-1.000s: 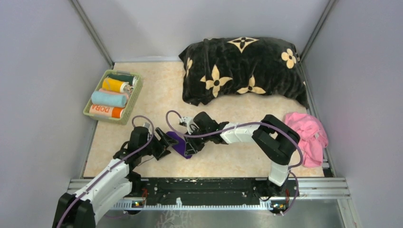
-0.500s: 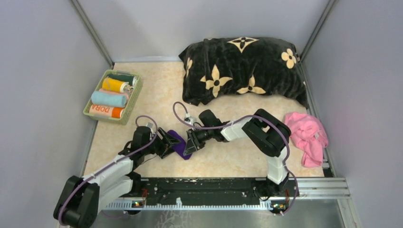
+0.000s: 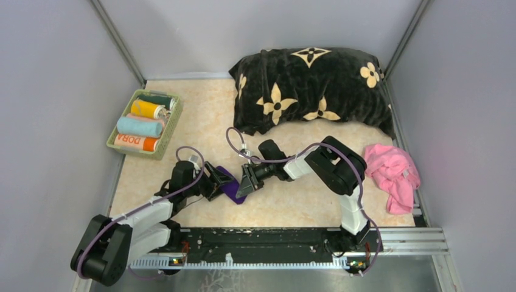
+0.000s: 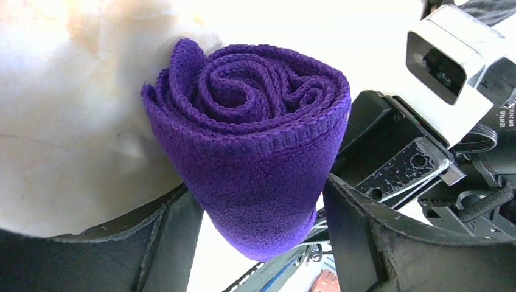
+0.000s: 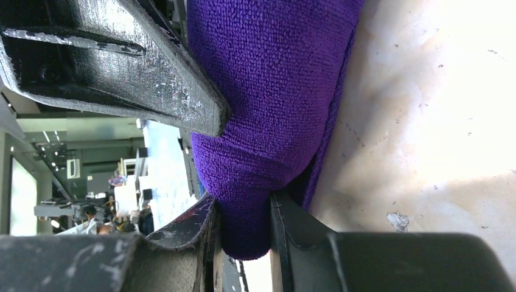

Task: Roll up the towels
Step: Roll the towel at the center of the board, then pick up the towel at the center of the board.

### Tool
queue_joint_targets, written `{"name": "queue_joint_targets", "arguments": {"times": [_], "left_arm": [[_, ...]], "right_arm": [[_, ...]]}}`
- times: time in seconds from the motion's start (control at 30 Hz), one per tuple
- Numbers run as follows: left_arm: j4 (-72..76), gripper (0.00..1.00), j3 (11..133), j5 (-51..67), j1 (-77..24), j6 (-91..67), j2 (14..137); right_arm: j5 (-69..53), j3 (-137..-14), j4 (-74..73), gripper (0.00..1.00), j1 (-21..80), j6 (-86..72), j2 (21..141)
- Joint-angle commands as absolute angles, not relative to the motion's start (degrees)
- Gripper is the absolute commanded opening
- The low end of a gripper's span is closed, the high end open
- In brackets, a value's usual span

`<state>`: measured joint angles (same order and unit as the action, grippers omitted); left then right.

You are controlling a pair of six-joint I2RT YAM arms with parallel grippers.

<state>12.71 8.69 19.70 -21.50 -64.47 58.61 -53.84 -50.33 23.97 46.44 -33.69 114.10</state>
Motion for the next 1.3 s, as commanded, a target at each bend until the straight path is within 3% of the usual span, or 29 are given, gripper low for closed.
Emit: {"name": "queue_joint_targets", "arguments": {"times": [0.0,0.47,0.7,0.9,1.17,1.27], "left_arm": [[14.0,0.78,6.3,16.5,-21.8,-62.7,61.9],[18.5,0.75,5.5,13.5,-23.3,-62.8,67.2],[20.4,0.61,6.9,13.5,-24.2,-62.9,72.5],[19.0,0.46,8.5,12.4,-24.2,-64.7,71.9],[12.6,0.42,14.6,8.0,-23.2,-64.1,68.9],[9.9,0.42,17.6,7.2,-21.8,-63.1,67.2]], "right_arm": [[-51.7,-48.1,20.5,0.09,46.6,-34.6,118.8],[-55.3,-45.4,32.3,0.09,44.4,-44.8,123.1],[-53.9,-44.9,31.9,0.13,44.0,-44.8,122.8],[-50.1,-44.8,25.4,0.31,43.6,-39.5,116.1],[-41.3,-43.0,13.8,0.59,41.8,-29.0,100.1],[-35.5,-42.1,7.8,0.64,40.6,-24.5,92.1]]}}
